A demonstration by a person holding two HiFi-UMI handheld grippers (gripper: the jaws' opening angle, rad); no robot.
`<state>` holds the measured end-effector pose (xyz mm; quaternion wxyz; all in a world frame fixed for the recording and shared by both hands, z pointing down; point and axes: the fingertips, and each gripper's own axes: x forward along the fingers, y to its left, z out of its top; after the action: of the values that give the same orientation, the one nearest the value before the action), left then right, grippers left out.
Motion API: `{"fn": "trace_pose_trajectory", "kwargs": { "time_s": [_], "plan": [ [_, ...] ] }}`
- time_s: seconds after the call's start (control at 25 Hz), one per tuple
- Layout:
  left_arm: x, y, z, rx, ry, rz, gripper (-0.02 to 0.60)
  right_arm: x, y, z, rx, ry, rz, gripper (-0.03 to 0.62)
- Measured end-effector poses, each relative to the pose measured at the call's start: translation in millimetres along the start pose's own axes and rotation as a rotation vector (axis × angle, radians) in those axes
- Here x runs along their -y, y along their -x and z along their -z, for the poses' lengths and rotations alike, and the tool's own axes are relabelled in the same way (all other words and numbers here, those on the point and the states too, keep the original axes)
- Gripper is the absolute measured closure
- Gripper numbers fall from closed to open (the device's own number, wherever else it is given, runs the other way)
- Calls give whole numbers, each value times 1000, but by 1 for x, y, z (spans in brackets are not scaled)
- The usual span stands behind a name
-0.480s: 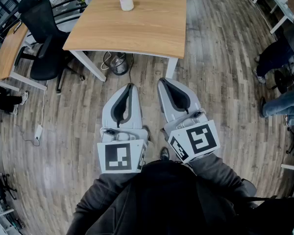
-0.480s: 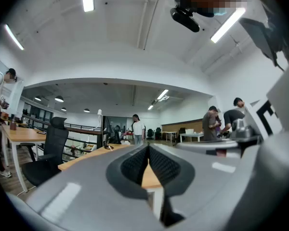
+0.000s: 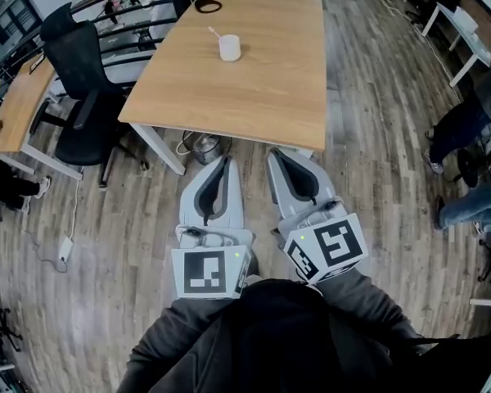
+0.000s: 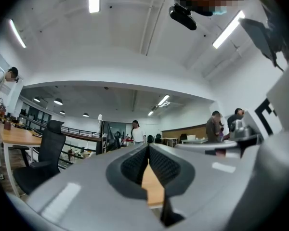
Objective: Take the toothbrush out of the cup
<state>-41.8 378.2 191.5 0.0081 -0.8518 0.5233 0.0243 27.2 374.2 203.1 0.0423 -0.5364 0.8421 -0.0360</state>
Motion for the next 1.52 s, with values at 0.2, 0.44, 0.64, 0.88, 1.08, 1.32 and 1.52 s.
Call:
{"fn": "trace_pose_trajectory", "kwargs": {
  "time_s": [0.2,0.44,0.64,0.88,1.08,1.32,1.52],
  "plan": [
    [-25,-23,6,2,-4,11,574,1,-35,7,-10,-10,-2,594],
    [-51,-45,19,-17,-1,23,575,5,-64,21,-52,-29,17,594],
    [-52,-59,24,-26,-5,42,575,23,-72,19,-45,-37,51,594],
    [-63,-76,28,-37,-13,37,574,32,-90,23,-46,-41,51,594],
    [-75,-101,40,-71,-2,31,575,44,-113,32,-65,-40,47,594],
    [-78,-148,48,-89,-12,34,575,78,-145,36,-78,-51,49,594],
    [-84,-193,43,-86,-13,22,574,107,-179,28,-71,-49,36,594]
  ]
}}
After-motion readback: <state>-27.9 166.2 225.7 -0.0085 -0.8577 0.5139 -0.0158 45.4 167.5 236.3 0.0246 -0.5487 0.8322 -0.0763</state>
